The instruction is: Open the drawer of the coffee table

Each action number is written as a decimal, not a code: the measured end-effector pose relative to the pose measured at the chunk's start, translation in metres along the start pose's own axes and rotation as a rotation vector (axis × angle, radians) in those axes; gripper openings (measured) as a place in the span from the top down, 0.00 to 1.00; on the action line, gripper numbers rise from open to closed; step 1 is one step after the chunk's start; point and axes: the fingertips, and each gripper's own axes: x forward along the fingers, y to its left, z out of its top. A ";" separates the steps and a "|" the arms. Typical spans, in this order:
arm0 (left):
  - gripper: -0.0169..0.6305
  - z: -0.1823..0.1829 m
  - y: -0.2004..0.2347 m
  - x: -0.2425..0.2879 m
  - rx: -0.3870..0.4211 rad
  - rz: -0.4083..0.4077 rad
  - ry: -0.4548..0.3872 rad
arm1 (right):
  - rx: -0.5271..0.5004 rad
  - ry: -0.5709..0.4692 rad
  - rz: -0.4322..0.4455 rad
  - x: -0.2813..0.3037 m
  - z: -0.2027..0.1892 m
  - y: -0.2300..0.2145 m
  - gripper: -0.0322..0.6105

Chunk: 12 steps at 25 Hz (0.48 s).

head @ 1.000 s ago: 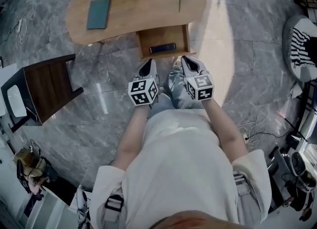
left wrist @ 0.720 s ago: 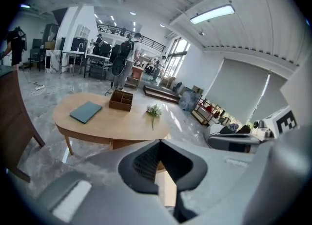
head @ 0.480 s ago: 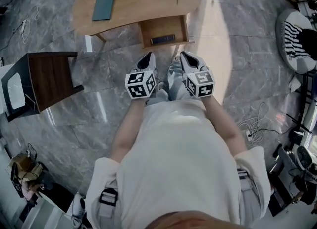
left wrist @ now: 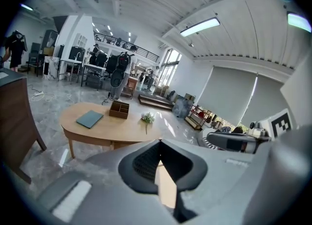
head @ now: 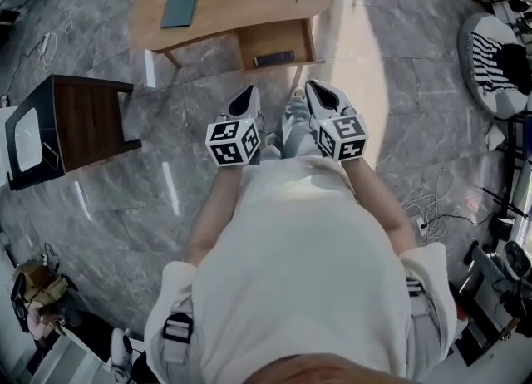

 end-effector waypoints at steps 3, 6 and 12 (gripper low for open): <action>0.97 -0.006 -0.005 -0.016 0.021 -0.005 -0.003 | 0.002 -0.022 0.007 -0.014 -0.003 0.013 0.95; 0.97 -0.008 -0.005 -0.031 0.032 -0.005 -0.010 | 0.000 -0.041 0.022 -0.022 -0.007 0.027 0.95; 0.97 -0.009 -0.004 -0.048 0.030 -0.011 -0.027 | -0.022 -0.057 0.038 -0.029 -0.007 0.040 0.95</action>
